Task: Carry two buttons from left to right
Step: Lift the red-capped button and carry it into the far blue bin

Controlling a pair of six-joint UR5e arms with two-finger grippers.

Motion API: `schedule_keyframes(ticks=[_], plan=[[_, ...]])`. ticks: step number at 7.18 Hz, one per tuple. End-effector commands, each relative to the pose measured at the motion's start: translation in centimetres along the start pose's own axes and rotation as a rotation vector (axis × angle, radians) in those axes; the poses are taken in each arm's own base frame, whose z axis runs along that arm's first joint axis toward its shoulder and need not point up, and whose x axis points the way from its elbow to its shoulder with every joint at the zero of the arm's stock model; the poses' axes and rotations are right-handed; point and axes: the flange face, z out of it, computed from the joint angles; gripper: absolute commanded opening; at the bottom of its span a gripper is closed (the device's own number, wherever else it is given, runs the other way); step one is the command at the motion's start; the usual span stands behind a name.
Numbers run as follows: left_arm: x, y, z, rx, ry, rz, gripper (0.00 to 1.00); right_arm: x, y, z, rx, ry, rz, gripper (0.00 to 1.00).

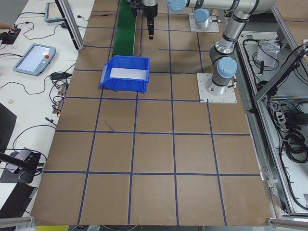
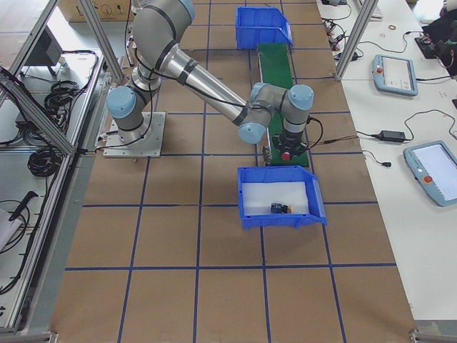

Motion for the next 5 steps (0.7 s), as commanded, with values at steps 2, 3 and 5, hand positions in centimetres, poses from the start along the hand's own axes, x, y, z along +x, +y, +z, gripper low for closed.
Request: schedule_keyframes(ticks=[2, 3, 5], plan=[[0.0, 0.0, 0.0, 0.0, 0.0, -0.001, 1.0, 0.6, 0.3, -3.6, -0.014, 0.043, 0.014, 0.0], [0.0, 0.0, 0.0, 0.001, 0.0, -0.001, 1.0, 0.4, 0.5, -6.2, -0.02, 0.04, 0.015, 0.0], [0.0, -0.1, -0.1, 0.006, 0.001, -0.001, 1.0, 1.4, 4.5, -10.9, -0.054, 0.039, 0.041, 0.0]])
